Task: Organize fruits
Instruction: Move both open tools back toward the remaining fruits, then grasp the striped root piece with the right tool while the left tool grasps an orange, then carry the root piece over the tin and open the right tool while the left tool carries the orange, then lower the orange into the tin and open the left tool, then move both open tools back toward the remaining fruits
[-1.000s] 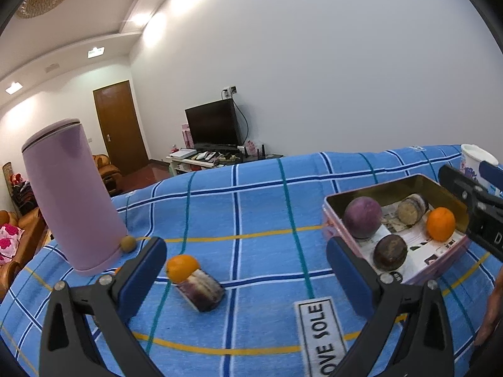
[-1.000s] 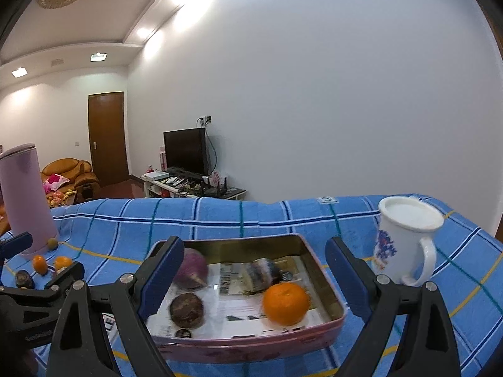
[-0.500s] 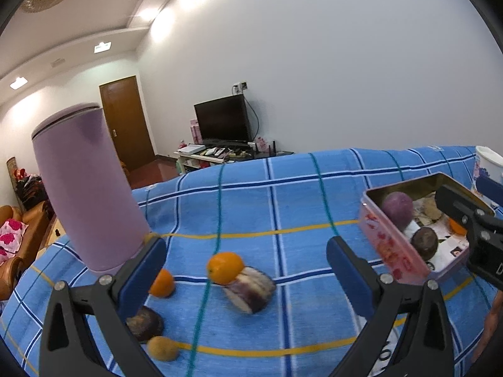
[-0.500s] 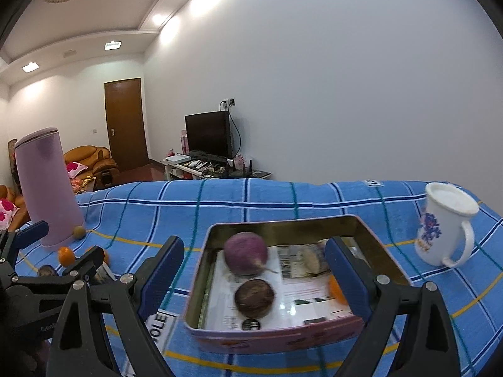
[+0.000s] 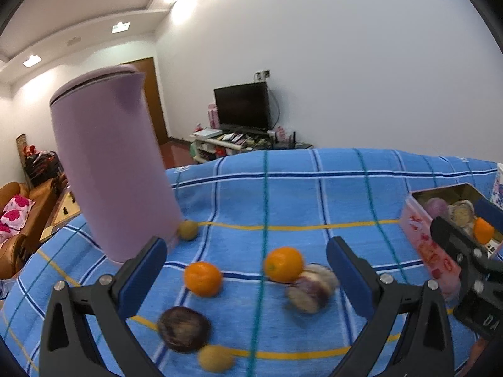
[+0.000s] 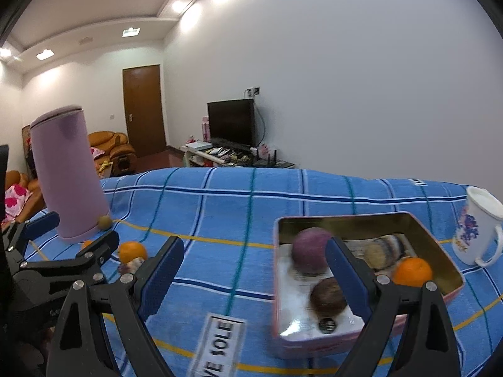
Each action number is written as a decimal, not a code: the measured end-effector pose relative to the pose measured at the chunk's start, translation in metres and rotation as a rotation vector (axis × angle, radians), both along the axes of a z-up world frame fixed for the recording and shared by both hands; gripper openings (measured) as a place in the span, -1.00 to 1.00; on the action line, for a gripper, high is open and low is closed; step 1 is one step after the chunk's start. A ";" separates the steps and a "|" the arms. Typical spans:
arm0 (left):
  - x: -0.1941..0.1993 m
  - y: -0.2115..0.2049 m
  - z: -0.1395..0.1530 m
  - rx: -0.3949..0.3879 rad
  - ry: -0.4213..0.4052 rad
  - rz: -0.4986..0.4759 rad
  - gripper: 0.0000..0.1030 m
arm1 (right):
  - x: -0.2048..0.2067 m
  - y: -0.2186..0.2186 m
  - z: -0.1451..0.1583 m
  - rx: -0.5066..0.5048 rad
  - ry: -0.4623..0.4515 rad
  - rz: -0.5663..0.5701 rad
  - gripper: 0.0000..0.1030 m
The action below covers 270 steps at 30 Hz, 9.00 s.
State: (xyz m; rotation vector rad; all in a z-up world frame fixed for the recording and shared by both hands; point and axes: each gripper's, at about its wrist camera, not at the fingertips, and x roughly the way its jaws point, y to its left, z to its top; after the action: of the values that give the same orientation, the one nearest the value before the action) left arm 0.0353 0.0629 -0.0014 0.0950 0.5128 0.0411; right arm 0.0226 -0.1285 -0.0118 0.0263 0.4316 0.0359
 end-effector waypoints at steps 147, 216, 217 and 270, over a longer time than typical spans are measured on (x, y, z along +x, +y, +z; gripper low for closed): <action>-0.018 -0.123 0.010 -0.057 0.015 -0.220 -0.24 | -0.051 -0.155 0.031 0.086 -0.093 -0.222 -0.25; -0.055 -0.190 0.012 -0.042 -0.172 -0.148 1.00 | -0.091 -0.180 0.028 -0.007 -0.374 -0.435 0.76; -0.056 -0.187 0.012 -0.043 -0.165 -0.146 1.00 | -0.092 -0.179 0.028 -0.002 -0.375 -0.439 0.76; -0.029 -0.016 0.002 0.008 -0.086 -0.002 1.00 | -0.042 -0.013 0.015 0.051 -0.150 -0.143 0.76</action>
State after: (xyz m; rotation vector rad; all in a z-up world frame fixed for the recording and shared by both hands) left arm 0.0059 0.0469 0.0008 0.1014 0.4268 0.0448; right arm -0.0193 -0.1410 0.0031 0.1037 0.2775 -0.0918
